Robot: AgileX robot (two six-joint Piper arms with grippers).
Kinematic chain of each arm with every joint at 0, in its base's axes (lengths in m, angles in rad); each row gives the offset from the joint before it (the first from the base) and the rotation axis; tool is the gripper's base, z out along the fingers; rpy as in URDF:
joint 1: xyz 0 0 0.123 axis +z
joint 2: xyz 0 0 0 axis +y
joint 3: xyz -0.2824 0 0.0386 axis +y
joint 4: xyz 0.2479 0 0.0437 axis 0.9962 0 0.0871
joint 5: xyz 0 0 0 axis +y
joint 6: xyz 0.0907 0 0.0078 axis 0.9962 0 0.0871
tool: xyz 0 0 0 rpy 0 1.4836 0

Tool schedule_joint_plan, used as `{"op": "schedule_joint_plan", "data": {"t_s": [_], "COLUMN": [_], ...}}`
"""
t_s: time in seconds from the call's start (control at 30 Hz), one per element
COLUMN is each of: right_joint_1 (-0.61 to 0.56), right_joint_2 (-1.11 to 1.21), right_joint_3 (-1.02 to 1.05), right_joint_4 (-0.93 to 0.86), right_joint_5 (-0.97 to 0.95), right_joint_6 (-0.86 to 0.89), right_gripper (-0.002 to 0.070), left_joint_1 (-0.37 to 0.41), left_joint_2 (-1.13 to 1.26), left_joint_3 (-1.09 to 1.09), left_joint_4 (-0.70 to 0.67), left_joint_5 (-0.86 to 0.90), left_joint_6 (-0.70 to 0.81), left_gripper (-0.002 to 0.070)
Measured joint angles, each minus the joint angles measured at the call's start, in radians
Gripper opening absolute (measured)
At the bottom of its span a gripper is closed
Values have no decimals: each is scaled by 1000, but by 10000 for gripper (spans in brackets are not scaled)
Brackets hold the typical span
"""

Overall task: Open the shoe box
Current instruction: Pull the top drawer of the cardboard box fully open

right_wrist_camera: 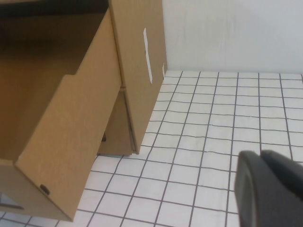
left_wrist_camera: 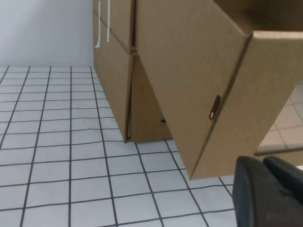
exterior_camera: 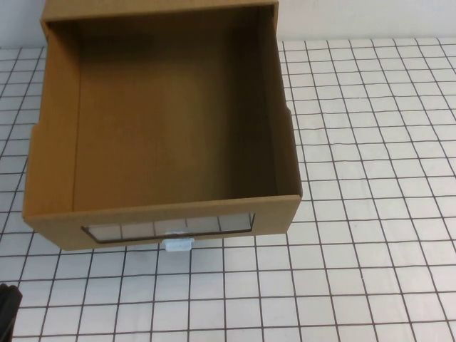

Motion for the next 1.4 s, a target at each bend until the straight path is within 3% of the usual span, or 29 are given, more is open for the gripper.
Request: {"op": "schedule_joint_plan", "data": {"t_s": [0.57, 0.93, 1.13, 1.4], "right_joint_1": [-6, -371, -395, -395], "right_joint_2": [-2, -285, -494, -513], "right_joint_3": [7, 343, 422, 427], "right_joint_4": [-43, -80, -66, -25], "right_joint_5": [30, -154, -114, -72], "right_joint_6": [0, 0, 2, 5], "right_gripper": [-14, -13, -13, -13], "left_joint_1": [0, 0, 0, 0], "left_joint_2": [0, -1, -1, -2], "left_joint_3": [0, 0, 0, 0], "left_joint_4": [-1, -1, -1, -1], "left_joint_5": [4, 4, 4, 4], "left_joint_6": [0, 0, 0, 0], "left_gripper": [-2, -2, -2, -3]}}
